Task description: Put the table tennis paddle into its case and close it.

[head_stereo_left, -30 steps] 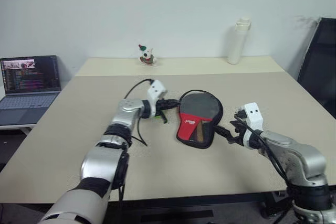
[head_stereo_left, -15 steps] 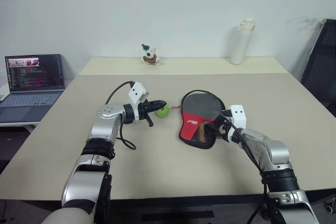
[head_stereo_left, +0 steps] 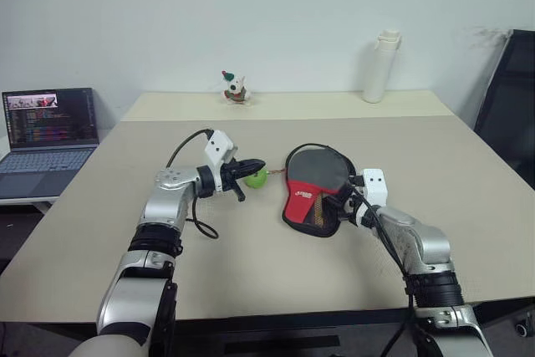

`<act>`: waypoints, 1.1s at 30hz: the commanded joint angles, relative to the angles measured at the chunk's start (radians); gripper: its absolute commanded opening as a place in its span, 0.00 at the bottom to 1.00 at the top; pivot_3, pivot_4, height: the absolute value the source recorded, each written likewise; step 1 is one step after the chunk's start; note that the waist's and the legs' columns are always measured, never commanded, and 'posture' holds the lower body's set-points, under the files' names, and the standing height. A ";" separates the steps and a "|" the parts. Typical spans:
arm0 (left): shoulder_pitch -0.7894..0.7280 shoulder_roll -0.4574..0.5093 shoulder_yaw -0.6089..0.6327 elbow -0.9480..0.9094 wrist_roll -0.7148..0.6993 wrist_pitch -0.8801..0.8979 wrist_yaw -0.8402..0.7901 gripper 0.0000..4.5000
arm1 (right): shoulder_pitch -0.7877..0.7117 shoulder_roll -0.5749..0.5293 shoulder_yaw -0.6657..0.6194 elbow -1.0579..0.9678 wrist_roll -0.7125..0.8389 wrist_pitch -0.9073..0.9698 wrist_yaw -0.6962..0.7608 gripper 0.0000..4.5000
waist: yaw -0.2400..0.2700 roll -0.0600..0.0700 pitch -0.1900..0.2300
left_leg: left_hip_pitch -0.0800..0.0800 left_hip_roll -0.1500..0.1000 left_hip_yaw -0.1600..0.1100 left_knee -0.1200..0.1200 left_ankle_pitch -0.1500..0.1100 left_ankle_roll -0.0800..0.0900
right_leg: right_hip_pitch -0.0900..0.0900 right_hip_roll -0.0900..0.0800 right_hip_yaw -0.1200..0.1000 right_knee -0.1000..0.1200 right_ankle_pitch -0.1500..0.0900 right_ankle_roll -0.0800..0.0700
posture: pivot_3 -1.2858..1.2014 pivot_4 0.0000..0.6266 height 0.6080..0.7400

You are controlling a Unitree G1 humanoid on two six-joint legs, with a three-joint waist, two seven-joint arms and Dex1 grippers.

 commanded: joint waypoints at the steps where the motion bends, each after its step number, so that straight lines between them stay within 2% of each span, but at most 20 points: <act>1: -0.008 0.016 0.000 -0.045 -0.016 -0.006 0.002 0.00 | -0.025 0.039 -0.028 0.048 0.034 0.029 -0.009 1.00 | -0.003 0.000 0.000 | 0.000 0.000 0.000 0.000 0.000 0.000 | 0.000 0.000 0.000 0.000 0.000 0.000 | 0.52 0.24 1.00; 5: -0.005 0.023 -0.002 -0.050 -0.014 -0.006 0.000 0.00 | -0.053 0.059 -0.030 0.080 0.026 0.017 -0.003 1.00 | -0.007 -0.001 -0.001 | 0.002 0.000 0.001 0.000 0.000 0.000 | 0.001 0.001 0.000 0.001 0.000 0.000 | 0.52 0.24 1.00; 8: 0.001 0.030 0.000 -0.055 -0.015 -0.004 -0.003 0.00 | -0.063 0.063 -0.026 0.077 0.026 0.017 0.005 0.87 | -0.007 -0.001 -0.001 | 0.003 0.001 0.001 0.000 0.000 0.000 | 0.001 0.001 0.001 0.002 0.000 0.000 | 0.52 0.24 1.00; 10: 0.009 0.038 0.002 -0.064 -0.018 -0.001 -0.005 0.00 | -0.062 0.061 -0.015 0.063 0.029 0.021 0.021 0.74 | -0.007 -0.001 -0.001 | 0.003 0.001 0.000 0.000 0.000 0.000 | 0.001 0.001 0.001 0.002 0.000 0.000 | 0.52 0.24 1.00; 18: 0.080 0.102 0.014 -0.118 -0.033 0.028 -0.028 0.00 | -0.050 0.066 0.024 -0.013 0.043 0.050 0.068 0.12 | -0.008 -0.001 -0.001 | 0.001 0.001 0.000 -0.001 0.000 0.000 | 0.000 0.001 0.000 0.001 0.000 0.000 | 0.52 0.24 1.00; 20: 0.108 0.126 0.018 -0.143 -0.043 0.042 -0.041 0.00 | -0.058 0.069 0.023 -0.017 0.051 0.065 0.076 0.00 | -0.008 -0.001 -0.001 | 0.001 0.001 0.000 -0.001 0.000 0.000 | 0.000 0.001 0.000 0.001 0.000 0.000 | 0.52 0.24 1.00; 28: 0.278 0.251 0.039 -0.334 -0.140 0.172 -0.148 0.00 | -0.114 0.072 0.032 -0.044 0.152 0.218 0.165 0.00 | -0.014 0.000 0.000 | 0.001 0.003 0.000 -0.002 0.000 0.000 | -0.001 0.001 0.000 0.001 0.000 0.000 | 0.52 0.24 1.00; 33: 0.355 0.277 0.039 -0.432 -0.177 0.230 -0.148 0.00 | -0.078 0.075 0.068 -0.145 0.214 0.329 0.196 0.00 | -0.011 0.000 0.000 | 0.000 0.004 -0.001 -0.002 0.000 0.000 | -0.001 0.000 0.000 0.001 0.000 -0.001 | 0.52 0.24 1.00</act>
